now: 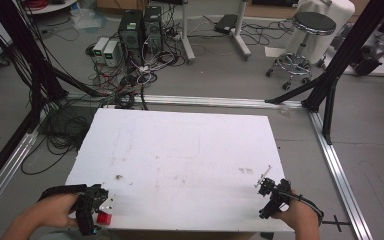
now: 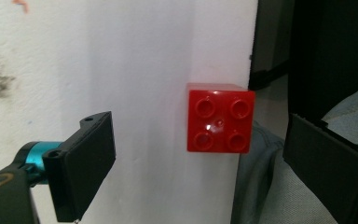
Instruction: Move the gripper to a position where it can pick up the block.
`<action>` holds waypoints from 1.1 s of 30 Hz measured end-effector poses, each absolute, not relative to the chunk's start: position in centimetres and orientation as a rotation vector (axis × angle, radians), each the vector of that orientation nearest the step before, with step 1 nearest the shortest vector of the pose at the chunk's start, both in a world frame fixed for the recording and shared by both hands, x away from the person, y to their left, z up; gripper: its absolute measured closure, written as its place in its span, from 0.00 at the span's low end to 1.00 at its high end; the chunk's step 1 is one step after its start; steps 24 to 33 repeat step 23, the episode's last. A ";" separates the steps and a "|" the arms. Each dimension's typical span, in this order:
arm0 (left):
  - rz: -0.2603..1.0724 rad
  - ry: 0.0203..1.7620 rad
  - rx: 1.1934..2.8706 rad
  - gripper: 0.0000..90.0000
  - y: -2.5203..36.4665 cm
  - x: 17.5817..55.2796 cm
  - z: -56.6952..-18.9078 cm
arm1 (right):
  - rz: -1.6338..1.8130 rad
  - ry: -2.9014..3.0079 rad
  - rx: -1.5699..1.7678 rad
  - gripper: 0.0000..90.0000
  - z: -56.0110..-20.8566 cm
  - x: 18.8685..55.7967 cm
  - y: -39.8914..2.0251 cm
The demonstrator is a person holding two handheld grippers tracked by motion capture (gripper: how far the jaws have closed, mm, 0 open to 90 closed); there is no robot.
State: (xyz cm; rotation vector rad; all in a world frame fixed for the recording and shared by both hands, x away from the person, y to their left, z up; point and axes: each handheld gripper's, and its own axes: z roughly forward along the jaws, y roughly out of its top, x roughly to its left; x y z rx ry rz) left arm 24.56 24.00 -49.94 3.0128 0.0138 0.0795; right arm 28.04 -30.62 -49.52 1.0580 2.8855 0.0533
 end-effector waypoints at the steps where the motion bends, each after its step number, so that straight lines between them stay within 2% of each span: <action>1: 0.079 0.014 3.013 0.11 24.0 24.6 -49.9 | 0.056 2.885 1.054 0.06 -49.6 28.0 -30.6; 4: 0.032 -0.030 3.038 0.13 23.3 24.2 -50.8 | 0.056 2.885 1.056 0.06 -49.6 28.0 -30.6; 10: 0.031 -0.076 3.076 0.13 22.7 24.2 -51.8 | 0.055 2.882 1.062 0.06 -49.5 28.0 -30.5; 33: 0.037 -0.066 3.085 0.13 22.8 24.5 -52.2 | 0.049 2.882 1.064 0.06 -49.5 28.0 -30.7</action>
